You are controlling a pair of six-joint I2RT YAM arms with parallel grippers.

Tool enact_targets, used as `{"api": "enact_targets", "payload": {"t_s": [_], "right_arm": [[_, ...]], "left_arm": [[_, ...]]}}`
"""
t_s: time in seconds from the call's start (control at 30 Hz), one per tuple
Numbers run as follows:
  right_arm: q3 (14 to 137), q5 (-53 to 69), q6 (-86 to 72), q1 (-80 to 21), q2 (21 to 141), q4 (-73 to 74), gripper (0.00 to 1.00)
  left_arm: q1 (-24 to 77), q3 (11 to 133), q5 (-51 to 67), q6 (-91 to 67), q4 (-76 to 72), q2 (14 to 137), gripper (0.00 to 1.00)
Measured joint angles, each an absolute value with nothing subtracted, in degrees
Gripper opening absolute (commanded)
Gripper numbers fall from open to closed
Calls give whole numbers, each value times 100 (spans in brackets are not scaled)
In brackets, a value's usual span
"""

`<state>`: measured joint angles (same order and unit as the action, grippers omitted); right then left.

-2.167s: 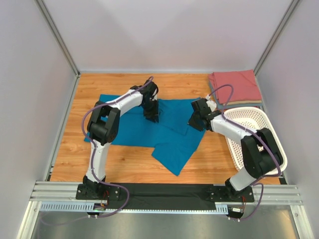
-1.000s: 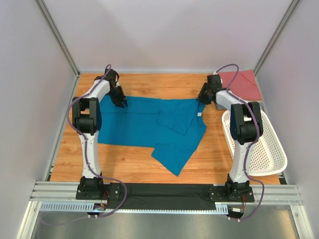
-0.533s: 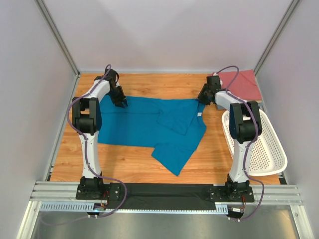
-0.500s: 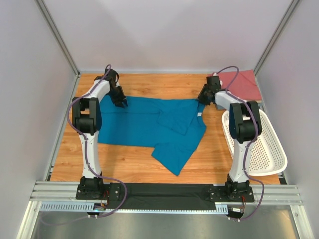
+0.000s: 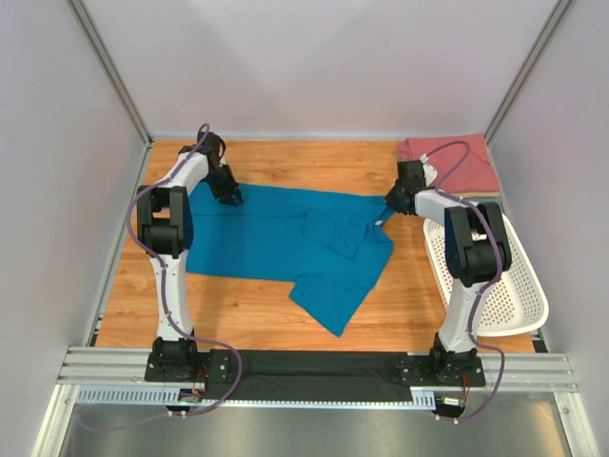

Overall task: Fold and stack the t-shirts
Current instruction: Fold the tshirt

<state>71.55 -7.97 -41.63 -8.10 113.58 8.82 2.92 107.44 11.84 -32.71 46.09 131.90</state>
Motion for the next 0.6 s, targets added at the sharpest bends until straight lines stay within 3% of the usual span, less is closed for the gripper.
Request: {"api": "enact_targets", "payload": {"t_s": [0.17, 0.4, 0.6], "right_arm": [[6945, -937, -4379, -845, 11340, 565, 1], [7057, -1055, -4567, -836, 11386, 624, 27], [7249, -1168, -4602, -810, 11295, 1197, 29]], "left_arm": [[276, 10748, 1194, -3315, 4615, 13196, 34], [235, 10881, 1323, -3308, 4687, 13275, 35], [200, 10906, 1470, -3170, 4700, 13277, 37]]}}
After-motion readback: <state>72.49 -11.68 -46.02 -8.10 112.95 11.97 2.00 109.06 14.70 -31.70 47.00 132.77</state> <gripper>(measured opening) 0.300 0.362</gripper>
